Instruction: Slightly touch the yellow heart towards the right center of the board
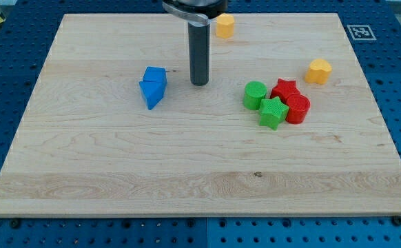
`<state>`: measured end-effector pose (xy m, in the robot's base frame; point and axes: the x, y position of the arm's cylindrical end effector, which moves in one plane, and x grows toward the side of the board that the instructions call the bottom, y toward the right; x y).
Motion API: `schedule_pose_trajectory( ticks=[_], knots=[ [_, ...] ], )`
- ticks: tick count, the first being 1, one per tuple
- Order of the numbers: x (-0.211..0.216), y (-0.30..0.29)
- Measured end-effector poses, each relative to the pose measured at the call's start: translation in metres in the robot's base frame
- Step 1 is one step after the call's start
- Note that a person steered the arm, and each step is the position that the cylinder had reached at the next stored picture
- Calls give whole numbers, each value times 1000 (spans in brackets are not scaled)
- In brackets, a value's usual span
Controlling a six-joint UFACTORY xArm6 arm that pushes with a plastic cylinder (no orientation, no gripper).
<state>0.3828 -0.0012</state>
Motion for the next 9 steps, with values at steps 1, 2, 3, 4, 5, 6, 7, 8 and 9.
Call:
schedule_pose_trajectory(
  ticks=[1,2,3,4,5,6,7,8,9],
  knots=[
    [-19,15],
    [-38,23],
    [-53,31],
    [-53,42],
    [-53,57],
    [-53,67],
    [-53,69],
    [-51,69],
    [-41,73]
  ],
)
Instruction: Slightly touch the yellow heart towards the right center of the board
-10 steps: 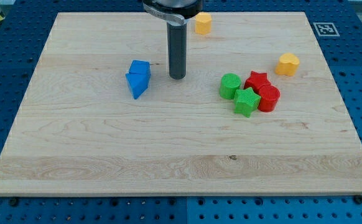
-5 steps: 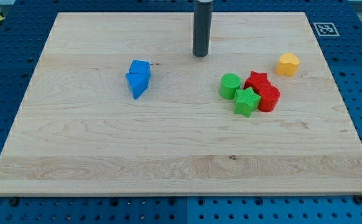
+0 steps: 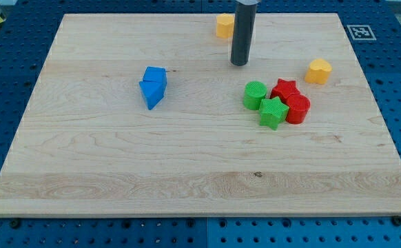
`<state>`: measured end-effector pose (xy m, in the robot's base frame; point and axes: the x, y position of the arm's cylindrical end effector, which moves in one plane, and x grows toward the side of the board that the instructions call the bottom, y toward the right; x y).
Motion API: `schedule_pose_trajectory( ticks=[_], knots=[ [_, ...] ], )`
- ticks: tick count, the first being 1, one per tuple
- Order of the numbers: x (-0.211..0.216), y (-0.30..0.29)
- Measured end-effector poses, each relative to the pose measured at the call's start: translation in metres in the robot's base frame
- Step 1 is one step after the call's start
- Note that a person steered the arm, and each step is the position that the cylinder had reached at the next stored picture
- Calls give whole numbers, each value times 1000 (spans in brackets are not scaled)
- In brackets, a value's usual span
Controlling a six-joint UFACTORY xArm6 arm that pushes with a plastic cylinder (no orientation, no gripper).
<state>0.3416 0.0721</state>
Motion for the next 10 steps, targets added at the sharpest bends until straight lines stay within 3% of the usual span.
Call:
schedule_pose_trajectory(
  ticks=[5,10],
  knots=[
    [6,69],
    [11,93]
  ],
)
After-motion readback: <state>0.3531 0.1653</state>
